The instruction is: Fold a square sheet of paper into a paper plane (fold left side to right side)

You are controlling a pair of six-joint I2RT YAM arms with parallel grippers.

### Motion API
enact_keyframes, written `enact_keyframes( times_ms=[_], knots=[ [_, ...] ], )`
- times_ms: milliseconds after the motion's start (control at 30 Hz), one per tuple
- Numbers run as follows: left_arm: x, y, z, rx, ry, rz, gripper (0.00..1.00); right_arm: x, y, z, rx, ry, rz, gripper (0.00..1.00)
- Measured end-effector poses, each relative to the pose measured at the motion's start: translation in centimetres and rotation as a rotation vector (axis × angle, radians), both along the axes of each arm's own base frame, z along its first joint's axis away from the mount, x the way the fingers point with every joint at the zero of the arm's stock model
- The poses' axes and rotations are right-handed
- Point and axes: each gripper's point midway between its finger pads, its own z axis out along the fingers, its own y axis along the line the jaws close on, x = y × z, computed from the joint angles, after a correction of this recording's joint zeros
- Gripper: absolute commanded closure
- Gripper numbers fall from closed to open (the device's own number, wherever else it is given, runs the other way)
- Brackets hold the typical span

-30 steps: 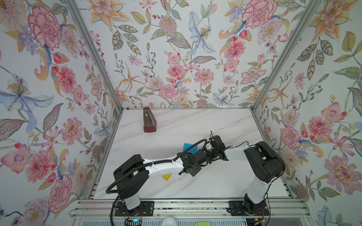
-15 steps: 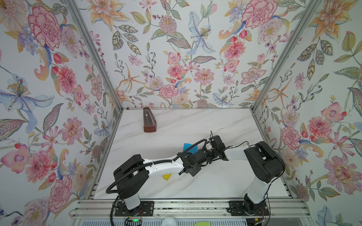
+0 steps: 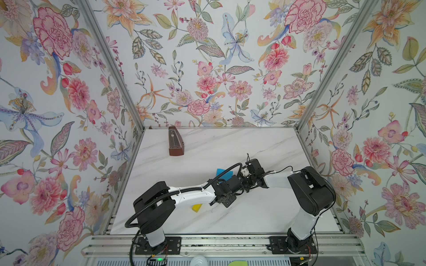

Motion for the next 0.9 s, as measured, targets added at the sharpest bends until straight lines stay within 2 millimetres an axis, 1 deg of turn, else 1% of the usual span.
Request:
enact_keyframes(
  times_ms=[33,100,200,300,367,433,533,600,700,833,900],
  knots=[
    [0.0,0.0,0.0,-0.007,0.009,0.004,1.0,0.1,-0.1,0.4,-0.011,-0.013,0.008,0.72],
    [0.1,-0.1,0.0,-0.027,0.023,0.019,1.0,0.4,-0.6,1.3,-0.055,-0.042,0.022,0.64],
    [0.1,-0.5,0.1,-0.052,0.038,0.038,1.0,0.7,-1.9,2.8,-0.101,-0.079,0.029,0.6],
    [0.0,-0.8,0.3,-0.076,0.053,0.057,1.0,0.7,-3.2,4.4,-0.129,-0.115,0.033,0.59],
    [0.3,-1.4,0.9,-0.106,0.058,0.077,1.0,0.7,-4.2,5.4,-0.144,-0.136,0.028,0.6],
    [0.6,-2.2,1.7,-0.153,0.062,0.097,1.0,0.7,-5.1,6.4,-0.153,-0.158,0.02,0.61],
    [1.2,-3.5,2.8,-0.227,0.07,0.13,1.0,0.3,-6.2,7.2,-0.161,-0.185,0.008,0.67],
    [1.6,-4.0,3.4,-0.265,0.078,0.153,1.0,-0.3,-6.6,7.1,-0.166,-0.186,0.011,0.71],
    [2.1,-4.4,3.8,-0.312,0.089,0.184,1.0,-1.4,-6.7,6.1,-0.17,-0.164,0.027,0.79],
    [2.7,-4.5,4.1,-0.35,0.107,0.219,1.0,-2.9,-6.0,4.5,-0.138,-0.126,0.05,0.87],
    [3.0,-4.7,4.2,-0.373,0.119,0.234,1.0,-3.4,-5.2,3.8,-0.113,-0.112,0.07,0.9]
  ],
)
